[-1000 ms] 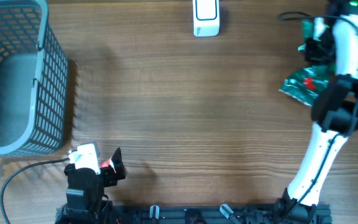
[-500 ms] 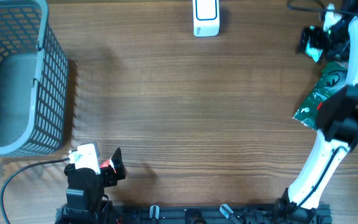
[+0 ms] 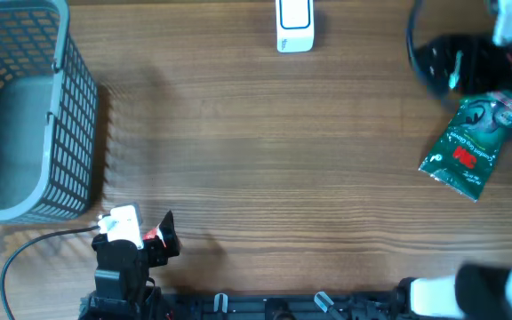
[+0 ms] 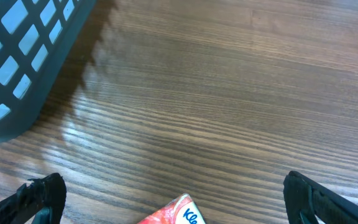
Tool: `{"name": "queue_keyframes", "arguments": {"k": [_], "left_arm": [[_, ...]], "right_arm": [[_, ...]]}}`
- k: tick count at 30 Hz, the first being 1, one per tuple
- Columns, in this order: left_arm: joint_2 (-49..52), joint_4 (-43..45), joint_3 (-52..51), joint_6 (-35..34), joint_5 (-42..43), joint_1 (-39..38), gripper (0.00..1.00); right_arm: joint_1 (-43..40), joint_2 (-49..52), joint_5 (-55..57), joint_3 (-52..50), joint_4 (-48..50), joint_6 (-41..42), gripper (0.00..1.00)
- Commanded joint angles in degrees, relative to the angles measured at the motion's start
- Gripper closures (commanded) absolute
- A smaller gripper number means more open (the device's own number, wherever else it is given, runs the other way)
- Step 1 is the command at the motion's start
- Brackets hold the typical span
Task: Scan the item barcode
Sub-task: 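Carry the glove packet to the right table edge and drop it, then pull the right gripper back to a raised pose, then reach the left gripper down over the red Kleenex pack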
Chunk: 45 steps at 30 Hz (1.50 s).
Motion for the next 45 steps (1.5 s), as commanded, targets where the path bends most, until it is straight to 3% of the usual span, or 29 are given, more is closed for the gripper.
{"name": "queue_keyframes", "arguments": {"k": [1,11,13,16,30,38,40,42,43,45], "left_arm": [[-0.20,0.04,-0.09,-0.31,0.48,0.42,0.00],[-0.20,-0.07,-0.09,0.15,0.09,0.42,0.00],[-0.20,-1.31,-0.09,4.42,-7.48,0.42,0.00],[-0.20,-1.33,-0.09,4.42,-11.39,0.42,0.00],[-0.20,-1.05,-0.09,4.42,-11.61,0.42,0.00],[-0.20,16.33,-0.09,4.42,-14.82,0.42,0.00],[-0.20,21.86,-0.09,3.78,-11.96,0.42,0.00],[-0.20,28.55,-0.02,3.78,-3.69,0.42,0.00],[-0.20,31.28,0.35,3.80,4.48,0.42,0.00],[-0.17,33.09,1.62,2.91,12.33,0.42,0.00]], "right_arm": [[1.64,-7.19,-1.62,-4.04,-0.20,1.05,0.00],[2.29,-14.86,-13.09,-24.46,-0.17,12.90,0.00],[2.29,-14.86,-12.92,-30.01,0.24,12.85,0.00],[2.29,-14.86,-12.94,-36.20,1.22,12.46,0.00],[2.29,-15.41,-15.54,-63.41,10.58,10.56,0.02],[2.29,-15.39,-18.03,-70.97,15.67,10.56,0.02],[2.29,-15.41,-18.05,-70.97,16.09,10.62,0.02],[2.29,-15.39,-18.08,-70.97,16.74,11.02,0.02],[2.29,-15.39,-18.08,-70.97,17.07,11.34,0.02],[2.29,-15.39,-18.08,-70.97,17.46,12.50,0.02]]}}
